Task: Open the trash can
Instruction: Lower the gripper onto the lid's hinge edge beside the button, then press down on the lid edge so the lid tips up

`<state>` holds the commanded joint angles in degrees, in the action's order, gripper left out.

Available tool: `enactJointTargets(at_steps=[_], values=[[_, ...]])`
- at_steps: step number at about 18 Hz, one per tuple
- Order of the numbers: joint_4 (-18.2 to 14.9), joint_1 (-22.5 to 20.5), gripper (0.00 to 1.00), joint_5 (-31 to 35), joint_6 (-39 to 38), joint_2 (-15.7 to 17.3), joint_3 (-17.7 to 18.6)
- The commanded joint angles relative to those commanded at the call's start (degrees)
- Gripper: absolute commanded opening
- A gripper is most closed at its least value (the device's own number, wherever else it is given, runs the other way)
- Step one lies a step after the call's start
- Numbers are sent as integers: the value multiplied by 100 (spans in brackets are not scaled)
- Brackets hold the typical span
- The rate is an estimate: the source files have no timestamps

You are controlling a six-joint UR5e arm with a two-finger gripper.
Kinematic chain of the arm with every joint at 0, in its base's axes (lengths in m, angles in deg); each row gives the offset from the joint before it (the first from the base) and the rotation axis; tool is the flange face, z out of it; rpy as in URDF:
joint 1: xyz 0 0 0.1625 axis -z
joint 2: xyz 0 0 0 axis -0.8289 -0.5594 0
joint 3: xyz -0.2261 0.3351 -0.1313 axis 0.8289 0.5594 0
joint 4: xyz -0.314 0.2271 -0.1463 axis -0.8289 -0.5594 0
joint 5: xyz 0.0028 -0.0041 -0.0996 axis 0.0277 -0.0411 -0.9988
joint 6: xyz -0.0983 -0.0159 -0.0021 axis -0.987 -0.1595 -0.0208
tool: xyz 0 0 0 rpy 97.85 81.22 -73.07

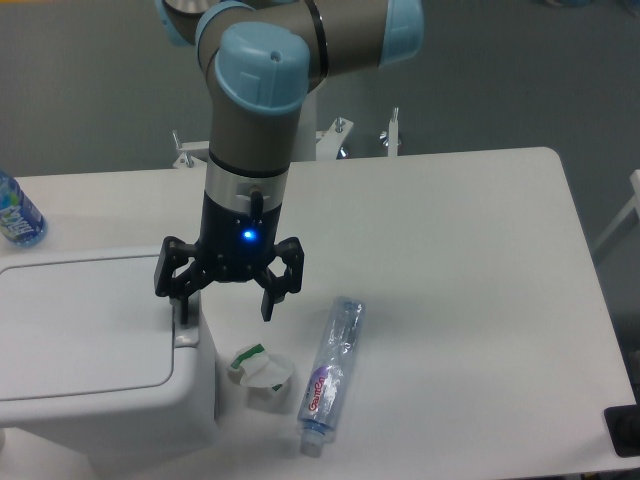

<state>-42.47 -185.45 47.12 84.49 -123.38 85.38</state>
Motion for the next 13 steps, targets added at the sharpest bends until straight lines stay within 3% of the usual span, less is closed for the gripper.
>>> enactJointTargets(at_steps=[10, 13], values=[[-26, -26, 100, -26, 17, 9, -61], [9, -272, 100, -210, 9, 88, -377]])
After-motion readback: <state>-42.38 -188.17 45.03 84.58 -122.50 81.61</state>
